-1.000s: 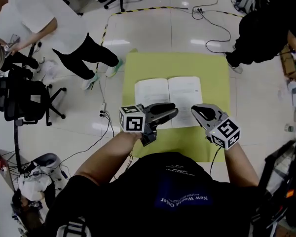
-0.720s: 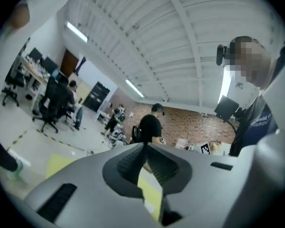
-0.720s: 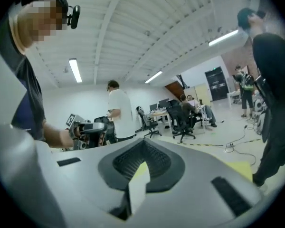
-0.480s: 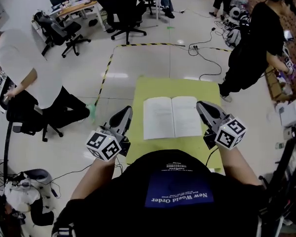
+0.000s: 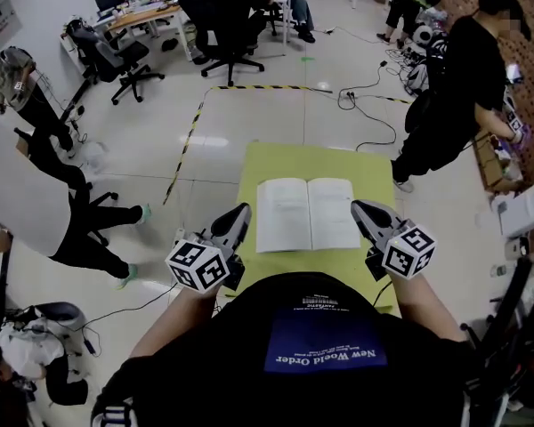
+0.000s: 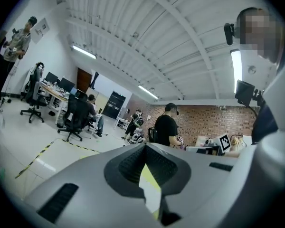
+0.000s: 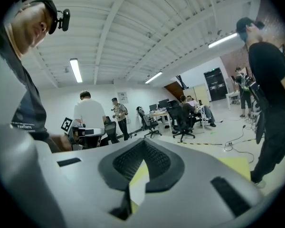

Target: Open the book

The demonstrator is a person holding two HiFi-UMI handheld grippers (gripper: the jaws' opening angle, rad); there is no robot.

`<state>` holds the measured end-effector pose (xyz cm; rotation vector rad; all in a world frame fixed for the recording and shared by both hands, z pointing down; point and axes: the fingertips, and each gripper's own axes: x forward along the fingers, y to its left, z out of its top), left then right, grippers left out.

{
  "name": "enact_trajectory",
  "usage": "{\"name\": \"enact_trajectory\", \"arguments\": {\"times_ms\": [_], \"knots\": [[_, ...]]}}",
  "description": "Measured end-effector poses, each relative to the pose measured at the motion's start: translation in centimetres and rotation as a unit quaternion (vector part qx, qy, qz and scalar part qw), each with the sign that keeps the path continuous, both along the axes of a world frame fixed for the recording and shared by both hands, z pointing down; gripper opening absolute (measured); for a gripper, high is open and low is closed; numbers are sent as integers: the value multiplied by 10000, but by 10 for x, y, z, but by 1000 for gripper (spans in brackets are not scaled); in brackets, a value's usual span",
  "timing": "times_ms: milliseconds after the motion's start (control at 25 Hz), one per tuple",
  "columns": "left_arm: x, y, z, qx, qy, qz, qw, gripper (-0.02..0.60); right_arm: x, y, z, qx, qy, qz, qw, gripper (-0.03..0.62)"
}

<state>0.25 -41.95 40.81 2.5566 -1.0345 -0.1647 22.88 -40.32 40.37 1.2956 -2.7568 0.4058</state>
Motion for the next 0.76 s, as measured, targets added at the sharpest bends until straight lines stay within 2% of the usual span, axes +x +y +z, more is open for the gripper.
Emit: {"name": "enact_trajectory", "arguments": {"times_ms": [760], "knots": [[13,6,-5,62,-174,225,9996,8,4,-1,9,-57,115,-39,9999,-15]]}}
